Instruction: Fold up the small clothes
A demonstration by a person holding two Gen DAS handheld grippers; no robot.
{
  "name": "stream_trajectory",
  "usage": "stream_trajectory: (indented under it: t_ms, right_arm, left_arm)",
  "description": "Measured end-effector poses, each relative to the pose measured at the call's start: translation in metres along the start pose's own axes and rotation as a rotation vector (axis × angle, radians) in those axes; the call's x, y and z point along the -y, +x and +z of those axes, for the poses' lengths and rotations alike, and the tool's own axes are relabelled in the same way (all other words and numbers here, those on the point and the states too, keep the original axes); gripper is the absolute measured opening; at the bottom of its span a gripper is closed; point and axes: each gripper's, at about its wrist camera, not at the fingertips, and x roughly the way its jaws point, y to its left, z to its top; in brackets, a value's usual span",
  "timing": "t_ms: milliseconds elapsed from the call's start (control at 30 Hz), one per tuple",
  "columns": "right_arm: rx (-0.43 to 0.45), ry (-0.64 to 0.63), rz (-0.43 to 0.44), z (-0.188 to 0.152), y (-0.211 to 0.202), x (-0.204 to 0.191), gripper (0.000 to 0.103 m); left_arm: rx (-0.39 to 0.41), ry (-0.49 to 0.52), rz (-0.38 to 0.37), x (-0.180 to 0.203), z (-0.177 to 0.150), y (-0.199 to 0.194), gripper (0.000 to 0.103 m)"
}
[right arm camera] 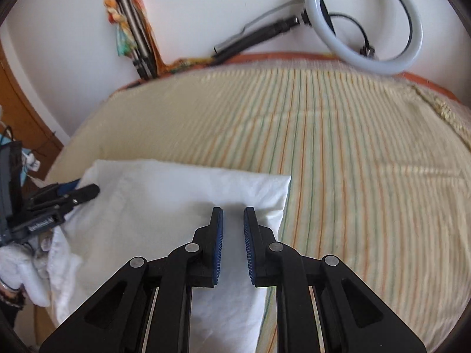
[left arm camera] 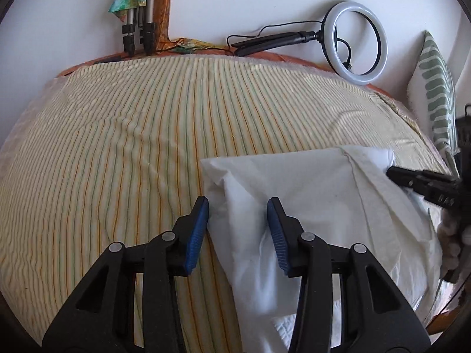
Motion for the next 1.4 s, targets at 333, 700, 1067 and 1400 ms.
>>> stream_trajectory:
  t_ms: [333,700,1067,1400]
  right_arm:
    - [0.051,-0.064,0.039,-0.030,-0.058,-0.027,0.013]
    - [-0.018,0.003,0.046,-0.078,-0.050,-0.023,0.013]
    - [0.062,0.149,0.137,-0.075,-0.093,0.013,0.054]
    - [-0.006,0.413,0.315,-0.086,-0.063,0.063,0.043]
  left_arm:
    - [0.056,0.014,-0.028,0.012,-0.014,-0.059,0.042]
    - [-0.043,-0.016,-0.032,0.006,-0.060,-0.050,0.042]
    - [-0.006,-0.235,-0.154,-0.035,-0.061,-0.087,0.042]
    - [-0.127,-0.508,-0.381,-0.073,-0.070,-0.058,0.043]
